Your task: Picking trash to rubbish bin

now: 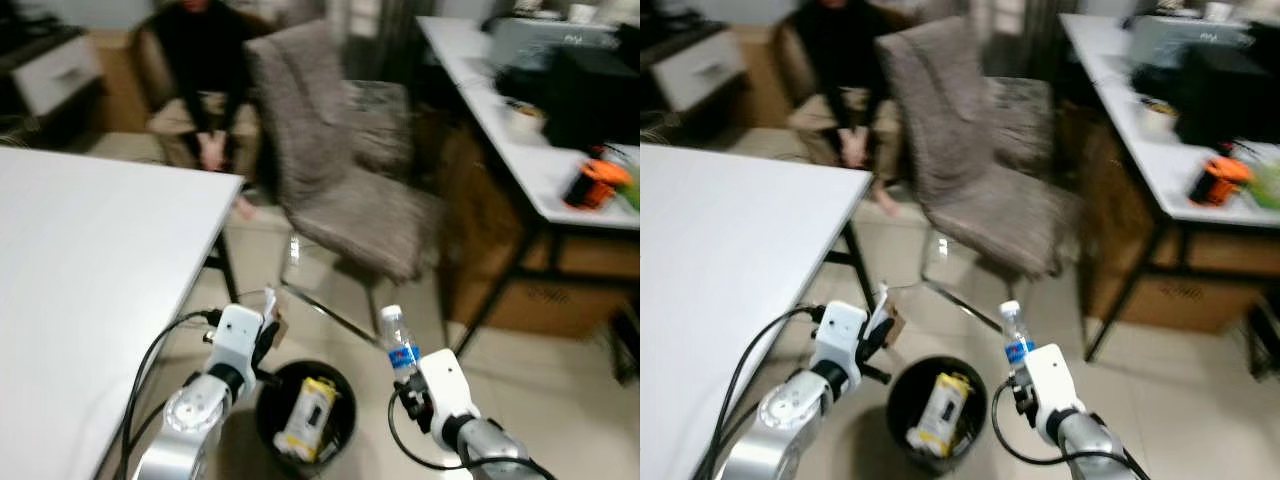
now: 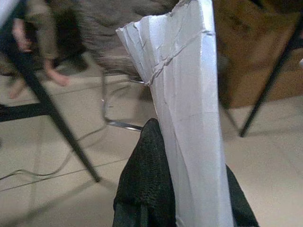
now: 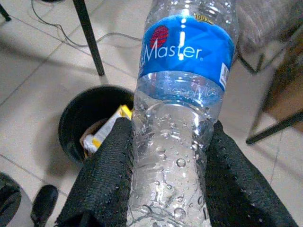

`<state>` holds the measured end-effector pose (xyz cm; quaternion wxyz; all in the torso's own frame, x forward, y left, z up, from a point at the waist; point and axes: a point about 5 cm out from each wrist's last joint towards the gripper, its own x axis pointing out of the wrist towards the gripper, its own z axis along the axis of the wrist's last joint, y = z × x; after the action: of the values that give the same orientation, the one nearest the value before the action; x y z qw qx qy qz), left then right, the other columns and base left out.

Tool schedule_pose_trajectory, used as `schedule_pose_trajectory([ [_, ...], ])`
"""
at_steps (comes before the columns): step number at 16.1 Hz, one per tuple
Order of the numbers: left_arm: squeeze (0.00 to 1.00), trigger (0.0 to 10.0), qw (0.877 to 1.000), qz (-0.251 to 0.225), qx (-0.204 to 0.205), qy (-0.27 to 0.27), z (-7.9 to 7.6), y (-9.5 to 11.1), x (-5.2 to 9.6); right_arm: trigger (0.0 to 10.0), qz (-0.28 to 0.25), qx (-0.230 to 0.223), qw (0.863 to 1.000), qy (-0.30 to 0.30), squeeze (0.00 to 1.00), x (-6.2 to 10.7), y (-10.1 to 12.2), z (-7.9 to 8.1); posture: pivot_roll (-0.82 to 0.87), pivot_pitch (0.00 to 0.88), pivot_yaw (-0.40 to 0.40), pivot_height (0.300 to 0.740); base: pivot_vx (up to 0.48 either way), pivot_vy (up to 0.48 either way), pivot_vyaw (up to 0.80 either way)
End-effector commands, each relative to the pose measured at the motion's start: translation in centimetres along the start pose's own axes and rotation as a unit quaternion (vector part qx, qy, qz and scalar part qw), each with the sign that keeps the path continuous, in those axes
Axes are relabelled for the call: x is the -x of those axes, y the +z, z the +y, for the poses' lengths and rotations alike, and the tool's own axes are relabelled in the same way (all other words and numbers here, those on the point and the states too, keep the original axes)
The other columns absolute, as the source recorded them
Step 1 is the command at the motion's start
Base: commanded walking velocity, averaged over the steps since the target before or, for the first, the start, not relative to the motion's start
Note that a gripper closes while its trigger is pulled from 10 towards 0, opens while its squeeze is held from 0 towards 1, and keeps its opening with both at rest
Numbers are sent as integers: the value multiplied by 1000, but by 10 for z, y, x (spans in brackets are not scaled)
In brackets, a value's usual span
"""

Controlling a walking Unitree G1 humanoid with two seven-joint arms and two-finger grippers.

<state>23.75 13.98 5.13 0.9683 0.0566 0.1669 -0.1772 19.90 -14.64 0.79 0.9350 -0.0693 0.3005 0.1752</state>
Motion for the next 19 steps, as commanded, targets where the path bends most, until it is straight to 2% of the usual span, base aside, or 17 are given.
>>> schedule_pose_trajectory([
  [1,0,10000,1000,5,-7,8,7,-1,1,10000,-12,-1,1000,6,0,-1,5,5,-99,19,-27,740,337,0,0],
  [5,0,10000,1000,4,-9,3,7,0,-1,10000,-15,-6,1000,1,0,-1,3,4,-103,8,-24,740,337,0,0],
  [8,0,10000,1000,9,-18,2,9,-1,0,10000,-33,2,999,23,0,-13,12,5,-93,0,-16,740,0,0,0],
  [10,0,10000,998,27,-58,-19,15,-6,8,10000,-12,22,999,47,0,-32,8,6,-74,0,-15,740,0,0,0],
  [11,0,10000,997,30,-63,-25,17,-7,10,10000,-7,26,998,52,0,-36,7,7,-74,0,-15,740,0,0,0],
  [13,0,10000,992,54,-96,-61,21,-12,24,10000,24,57,994,94,0,-54,6,14,-39,0,-26,740,0,0,0],
  [14,0,10000,990,60,-101,-72,22,-12,28,10000,33,61,991,113,0,-59,7,17,-30,0,-29,740,0,0,0],
  [15,0,10000,989,65,-100,-82,23,-13,34,10000,41,90,987,127,0,-65,9,19,-17,0,-33,740,0,0,0],
  [16,0,10000,989,70,-102,-85,28,-12,41,10000,46,92,984,145,0,-73,15,22,-9,0,-38,740,0,0,0],
  [17,0,10000,989,73,-100,-76,34,-13,46,10000,50,86,980,174,0,-76,20,27,-5,0,-39,740,0,0,0],
  [19,0,10000,989,79,-97,-79,37,-13,51,10000,58,111,973,192,0,-80,24,30,2,0,-41,740,0,0,0],
])
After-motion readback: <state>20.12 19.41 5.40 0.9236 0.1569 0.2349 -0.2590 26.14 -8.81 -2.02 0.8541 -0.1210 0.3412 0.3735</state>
